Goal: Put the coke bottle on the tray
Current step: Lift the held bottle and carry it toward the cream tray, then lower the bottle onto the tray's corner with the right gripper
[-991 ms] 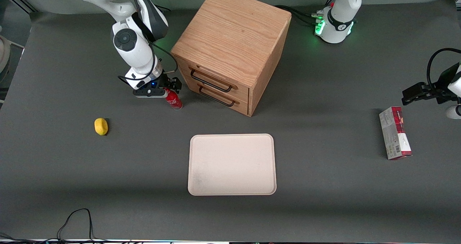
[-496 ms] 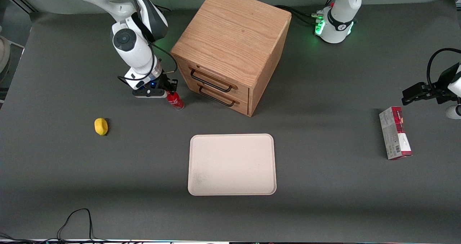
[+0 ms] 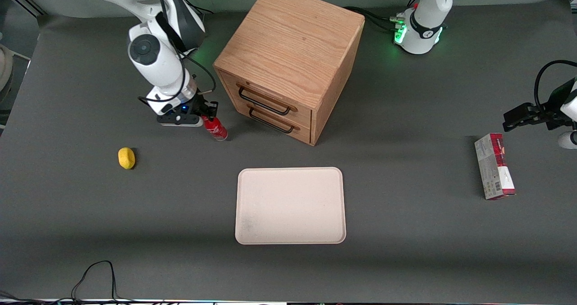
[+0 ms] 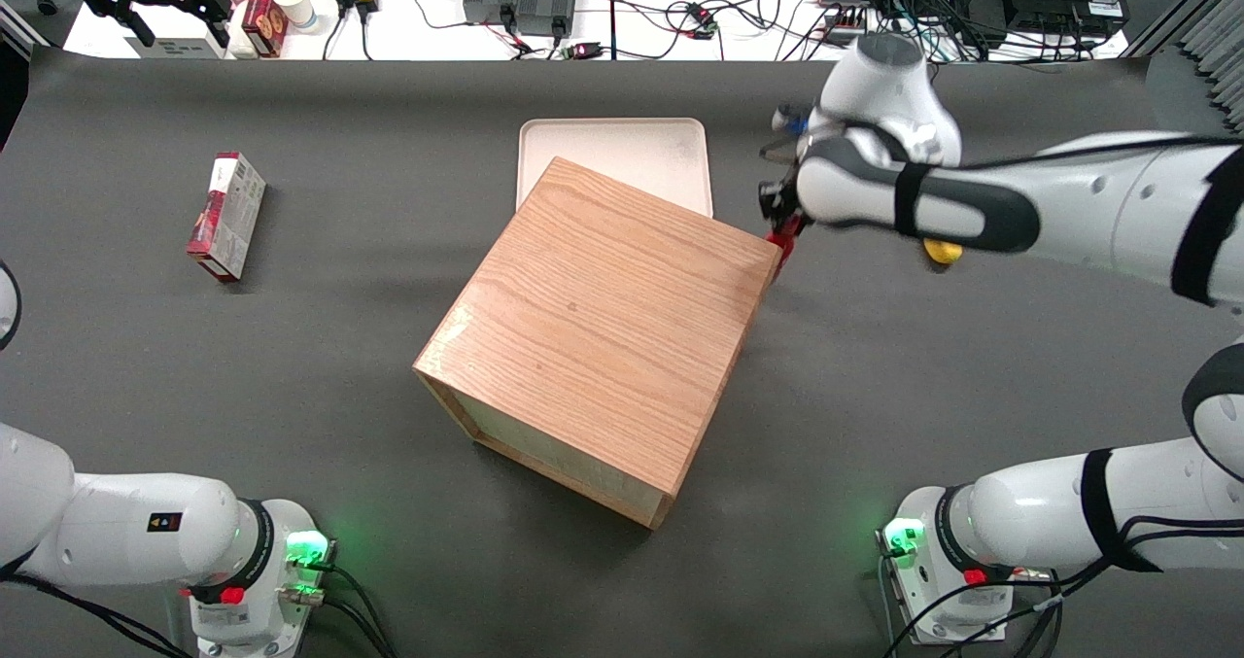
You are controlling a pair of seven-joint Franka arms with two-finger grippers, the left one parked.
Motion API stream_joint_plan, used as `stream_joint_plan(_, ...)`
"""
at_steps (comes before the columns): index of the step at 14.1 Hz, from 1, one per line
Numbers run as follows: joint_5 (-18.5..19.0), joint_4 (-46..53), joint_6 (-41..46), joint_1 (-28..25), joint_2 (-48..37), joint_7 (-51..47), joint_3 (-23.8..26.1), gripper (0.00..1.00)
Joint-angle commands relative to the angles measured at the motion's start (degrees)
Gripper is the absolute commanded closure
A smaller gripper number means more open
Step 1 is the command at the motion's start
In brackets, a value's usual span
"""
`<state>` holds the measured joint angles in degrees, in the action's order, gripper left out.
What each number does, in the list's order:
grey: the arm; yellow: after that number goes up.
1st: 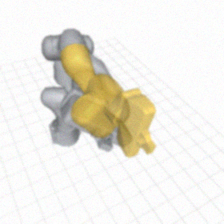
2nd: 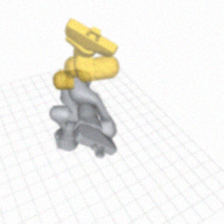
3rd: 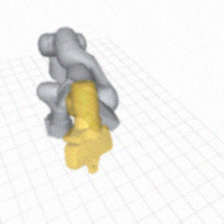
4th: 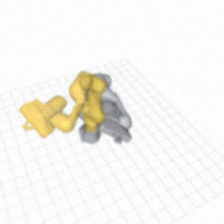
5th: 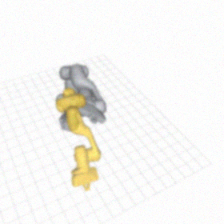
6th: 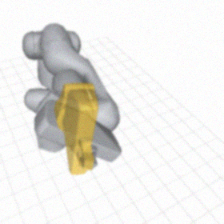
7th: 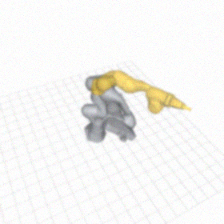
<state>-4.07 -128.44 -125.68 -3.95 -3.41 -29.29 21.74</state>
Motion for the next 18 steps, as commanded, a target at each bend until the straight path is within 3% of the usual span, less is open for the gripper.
stream_joint_plan(1, 2.7, 16.7, 14.5, 0.8, 4.1, -0.1, -1.3, 1.00)
stream_joint_plan(4, 5.0, 29.2, 23.2, 1.6, 8.1, 0.4, -1.3, 1.00)
stream_joint_plan(8, 7.8, 53.7, 38.0, 0.2, 20.5, 0.3, -1.4, 1.00)
stream_joint_plan(11, 12.1, 64.7, 38.8, -3.8, 27.4, 0.3, -1.4, 1.00)
stream_joint_plan(14, 14.0, 76.6, 38.3, -5.8, 36.2, 0.2, -1.1, 1.00)
stream_joint_plan(18, 15.1, 78.6, 30.2, -6.9, 41.7, 0.2, -0.9, 1.00)
